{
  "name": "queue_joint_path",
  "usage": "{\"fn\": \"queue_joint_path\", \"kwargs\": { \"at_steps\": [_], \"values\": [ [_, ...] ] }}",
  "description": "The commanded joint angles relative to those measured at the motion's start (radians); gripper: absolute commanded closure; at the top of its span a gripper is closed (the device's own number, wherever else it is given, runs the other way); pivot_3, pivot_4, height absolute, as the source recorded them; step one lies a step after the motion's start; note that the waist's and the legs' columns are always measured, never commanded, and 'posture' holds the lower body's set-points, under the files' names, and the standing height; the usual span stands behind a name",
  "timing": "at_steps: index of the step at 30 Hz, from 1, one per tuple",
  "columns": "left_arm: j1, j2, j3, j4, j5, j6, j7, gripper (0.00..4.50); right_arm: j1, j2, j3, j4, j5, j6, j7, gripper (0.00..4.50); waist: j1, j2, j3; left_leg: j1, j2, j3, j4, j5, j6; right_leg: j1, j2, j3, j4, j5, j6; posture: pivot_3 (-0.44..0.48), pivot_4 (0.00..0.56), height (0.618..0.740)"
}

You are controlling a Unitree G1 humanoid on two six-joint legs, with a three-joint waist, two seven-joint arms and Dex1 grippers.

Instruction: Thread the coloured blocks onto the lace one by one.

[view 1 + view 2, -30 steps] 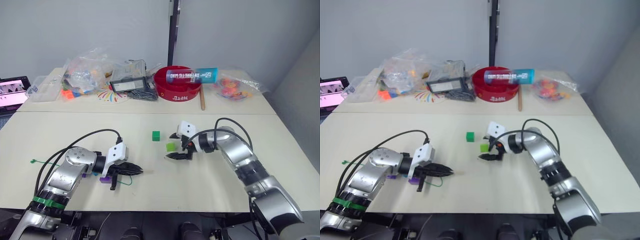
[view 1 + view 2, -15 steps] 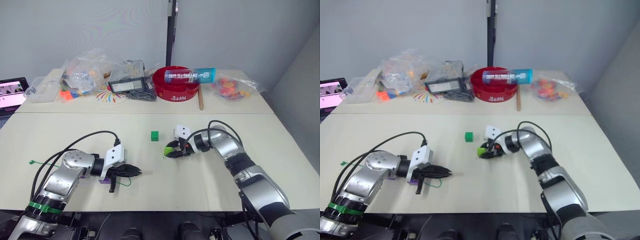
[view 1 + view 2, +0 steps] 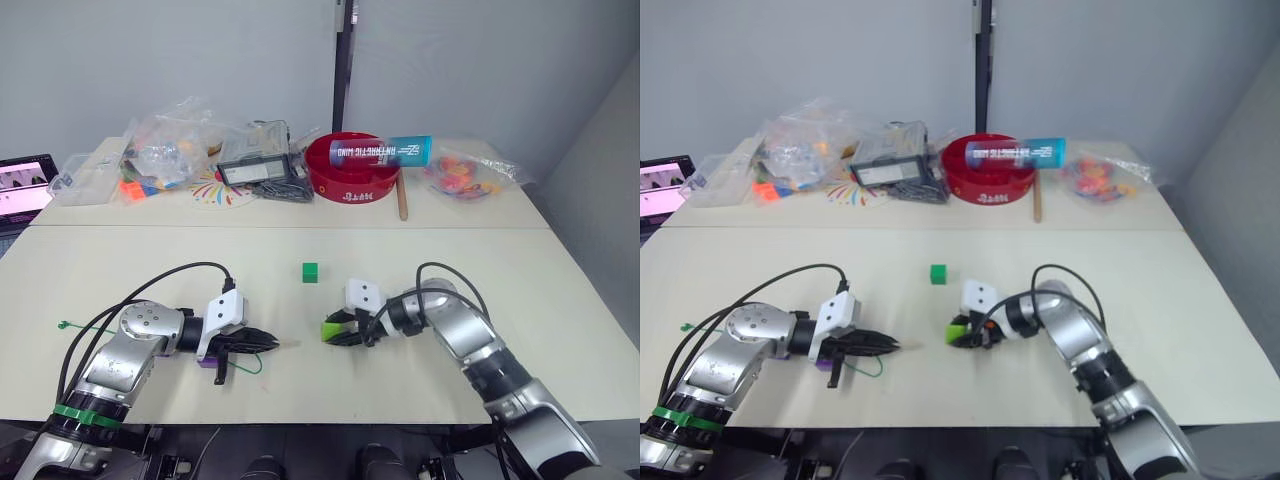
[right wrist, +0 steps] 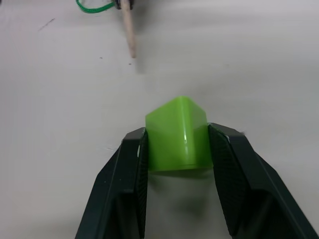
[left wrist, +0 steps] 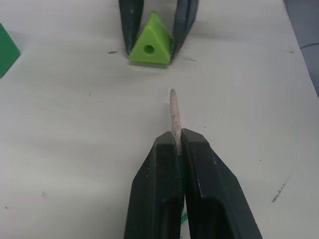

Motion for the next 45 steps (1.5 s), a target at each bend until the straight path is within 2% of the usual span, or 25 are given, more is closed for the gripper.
{"fn": "queue_joint_path", "kwargs": {
  "at_steps": [1,6,13,27,45],
  "values": [
    [-0.007,0.01,0.011,-0.014,-0.013,-0.013,-0.012,4.5,0.03,-0.003,0.041,-0.073,-0.001,0.062,-0.011,3.2,0.0,0.0,0.0,0.0,0.0,0.0,0.0,0.0,0.0,0.0,0.0,0.0,0.0,0.0,0.0,0.0,0.15,0.731],
    [-0.008,0.004,-0.003,-0.037,-0.005,-0.002,-0.003,4.5,0.041,-0.009,0.055,-0.103,0.001,0.096,-0.025,3.2,0.0,0.0,0.0,0.0,0.0,0.0,0.0,0.0,0.0,0.0,0.0,0.0,0.0,0.0,0.0,0.0,0.15,0.731],
    [-0.058,-0.017,-0.046,-0.126,0.006,0.103,0.058,4.5,0.055,-0.007,0.076,-0.13,0.001,0.138,-0.046,3.2,0.002,0.0,0.0,0.001,0.0,0.0,0.0,0.0,0.0,0.001,0.0,0.0,0.0,0.0,0.0,0.0,0.15,0.731],
    [-0.097,-0.019,-0.105,-0.134,0.036,0.143,0.071,4.5,0.062,-0.008,0.085,-0.164,0.015,0.18,-0.068,3.2,0.0,0.0,0.0,0.002,0.0,0.0,0.0,0.0,0.0,0.001,0.0,0.0,0.0,0.0,0.0,0.0,0.15,0.731],
    [-0.002,0.004,-0.027,-0.133,-0.007,0.103,0.073,4.5,0.062,-0.023,0.09,-0.168,0.014,0.185,-0.078,3.2,0.001,0.0,0.0,0.002,0.0,0.0,0.0,0.0,0.0,0.002,0.0,0.0,0.0,0.0,0.0,0.0,0.15,0.731]
  ]
}}
